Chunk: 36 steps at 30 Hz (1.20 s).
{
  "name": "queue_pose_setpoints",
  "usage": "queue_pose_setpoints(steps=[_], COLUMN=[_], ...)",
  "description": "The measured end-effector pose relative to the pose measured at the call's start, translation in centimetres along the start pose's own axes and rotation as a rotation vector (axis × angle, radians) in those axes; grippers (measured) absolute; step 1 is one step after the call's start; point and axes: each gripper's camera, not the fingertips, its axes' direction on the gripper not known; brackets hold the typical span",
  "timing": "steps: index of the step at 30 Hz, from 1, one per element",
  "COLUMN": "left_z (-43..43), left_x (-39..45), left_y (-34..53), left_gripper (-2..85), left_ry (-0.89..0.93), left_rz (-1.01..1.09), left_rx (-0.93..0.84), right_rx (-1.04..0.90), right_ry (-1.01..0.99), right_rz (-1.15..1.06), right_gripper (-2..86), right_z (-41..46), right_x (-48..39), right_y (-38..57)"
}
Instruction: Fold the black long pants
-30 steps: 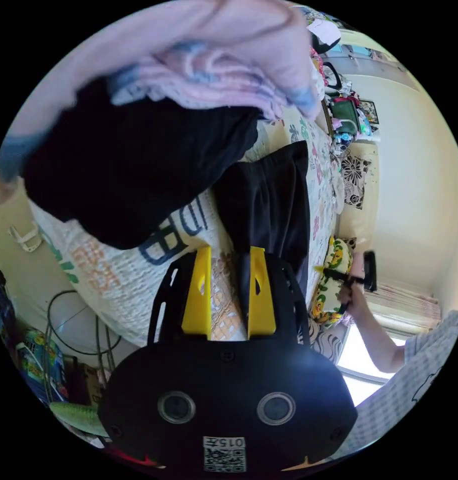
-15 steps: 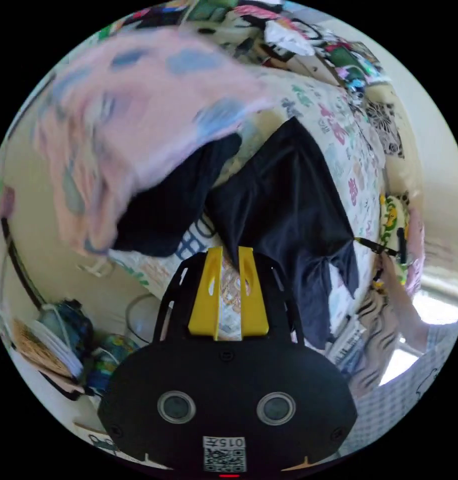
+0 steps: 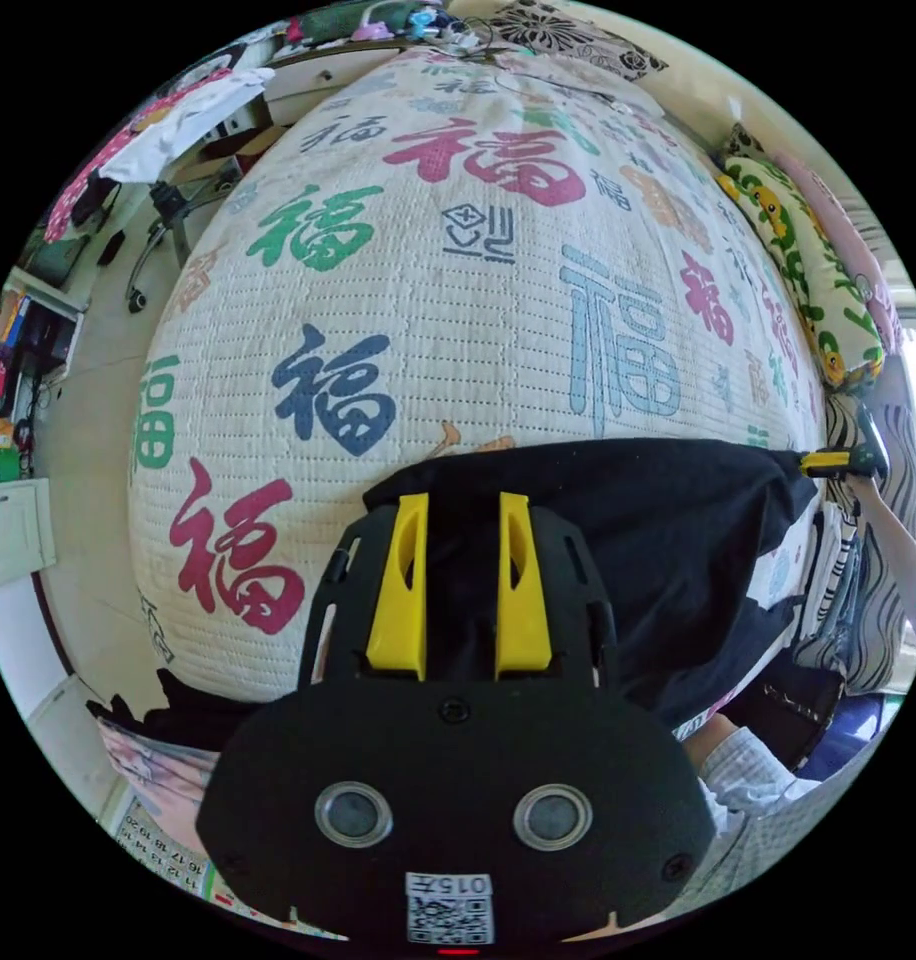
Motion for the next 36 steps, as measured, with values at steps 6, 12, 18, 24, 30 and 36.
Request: queue_pose_setpoints(steps=[6, 12, 18, 24, 30, 36], left_z=[-3.0, -3.1, -2.6, -4.4, 2.0, 7.9], left_x=[-0.1, 1.2, 1.3, 3.5, 6.9, 9.1], left_y=[-1.0, -2.8, -0.2, 9.2, 17.5, 18.8], left_gripper=[-0.5, -0.5, 3.4, 7.7, 9.2, 9.9], left_ry=[0.075, 0.026, 0.119, 0.171, 0.287, 0.498], left_rz=[-0.028, -0.053, -0.307, -0.47, -0.73, -0.904], left_rx=[0.049, 0.061, 0.201, 0.322, 0.108, 0.204], right_rx=[0.046, 0.071, 0.023, 0.091, -0.107, -0.131], right_ry=[-0.046, -0.079, -0.175, -0.281, -0.362, -0.527], right_rz=[0.045, 0.12, 0.336, 0.441, 0.525, 0.642], right_gripper=[-0.8, -0.5, 6.8, 7.1, 8.8, 8.4], right_z=[-6.1, -12.1, -13.9, -15.3, -9.6, -6.1], right_x=[2.1, 5.2, 8.6, 9.9, 6.5, 6.3], right_y=[4.6, 7.2, 13.0, 29.3, 44.9, 51.9])
